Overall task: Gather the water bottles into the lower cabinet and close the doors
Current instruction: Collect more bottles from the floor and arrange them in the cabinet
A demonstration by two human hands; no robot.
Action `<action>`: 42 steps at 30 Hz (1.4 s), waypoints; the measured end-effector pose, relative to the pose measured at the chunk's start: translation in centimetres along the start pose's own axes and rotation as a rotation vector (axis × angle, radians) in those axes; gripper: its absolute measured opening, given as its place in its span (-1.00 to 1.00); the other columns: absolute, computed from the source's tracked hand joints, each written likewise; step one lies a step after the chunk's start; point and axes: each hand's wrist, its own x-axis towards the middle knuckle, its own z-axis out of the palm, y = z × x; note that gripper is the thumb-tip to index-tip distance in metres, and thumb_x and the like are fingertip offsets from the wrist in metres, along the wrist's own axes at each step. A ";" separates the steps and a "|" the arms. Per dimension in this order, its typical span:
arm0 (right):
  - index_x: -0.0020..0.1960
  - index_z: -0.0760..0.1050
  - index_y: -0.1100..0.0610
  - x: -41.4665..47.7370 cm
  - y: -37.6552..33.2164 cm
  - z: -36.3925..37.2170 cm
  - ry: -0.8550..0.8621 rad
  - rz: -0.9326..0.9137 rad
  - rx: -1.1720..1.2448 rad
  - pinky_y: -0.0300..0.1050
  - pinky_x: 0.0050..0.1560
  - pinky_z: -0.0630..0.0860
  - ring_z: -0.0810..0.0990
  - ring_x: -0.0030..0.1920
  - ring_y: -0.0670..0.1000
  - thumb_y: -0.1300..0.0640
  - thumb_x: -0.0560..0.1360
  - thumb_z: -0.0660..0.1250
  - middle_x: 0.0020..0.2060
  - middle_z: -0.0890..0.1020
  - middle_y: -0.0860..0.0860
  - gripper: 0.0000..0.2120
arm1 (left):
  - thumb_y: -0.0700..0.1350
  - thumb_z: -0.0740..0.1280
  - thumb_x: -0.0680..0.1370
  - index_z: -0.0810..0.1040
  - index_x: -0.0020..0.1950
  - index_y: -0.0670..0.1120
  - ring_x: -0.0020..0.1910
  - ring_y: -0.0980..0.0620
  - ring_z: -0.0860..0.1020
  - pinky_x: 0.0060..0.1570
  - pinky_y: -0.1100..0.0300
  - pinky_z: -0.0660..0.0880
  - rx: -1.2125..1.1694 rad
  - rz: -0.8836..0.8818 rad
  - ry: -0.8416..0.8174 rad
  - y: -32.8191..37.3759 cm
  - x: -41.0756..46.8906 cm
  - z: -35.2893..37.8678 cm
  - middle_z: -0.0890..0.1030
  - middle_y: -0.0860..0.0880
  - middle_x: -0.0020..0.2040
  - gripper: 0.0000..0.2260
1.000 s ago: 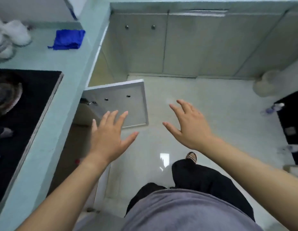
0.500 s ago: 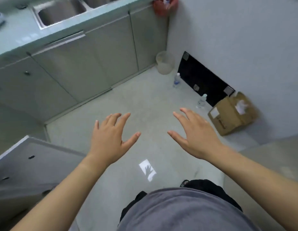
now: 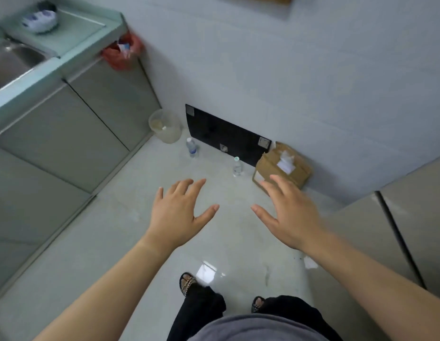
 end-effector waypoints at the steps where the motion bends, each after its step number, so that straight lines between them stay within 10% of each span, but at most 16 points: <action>1: 0.43 0.24 0.07 1.3 -0.2 0.0 0.004 0.014 0.009 0.05 0.39 0.23 0.22 0.45 0.09 -0.36 0.40 -0.14 0.45 0.25 0.09 -0.24 | 0.42 -0.15 0.41 0.20 0.45 0.09 0.38 -0.04 0.32 0.36 -0.16 0.21 0.006 0.011 -0.004 -0.6 1.5 -0.2 0.39 0.01 0.38 -0.28; 25: 0.48 0.11 0.06 44.0 -8.1 9.2 -0.176 0.144 0.070 0.03 0.41 0.20 0.10 0.48 0.08 -0.23 0.54 0.04 0.50 0.12 0.08 -0.39 | 0.34 0.02 0.49 0.20 0.45 0.05 0.35 -0.05 0.34 0.33 -0.10 0.27 0.031 -0.089 -0.152 -27.0 39.1 2.6 0.40 -0.01 0.36 -0.39; 42: 0.48 0.09 0.06 69.8 3.8 58.7 -0.159 0.186 0.048 0.00 0.38 0.22 0.11 0.47 0.09 -0.21 0.54 0.07 0.49 0.10 0.08 -0.40 | 0.36 -0.01 0.44 0.29 0.41 0.03 0.28 -0.09 0.43 0.25 -0.11 0.36 0.037 -0.040 -0.128 -45.4 62.8 51.3 0.45 -0.06 0.34 -0.35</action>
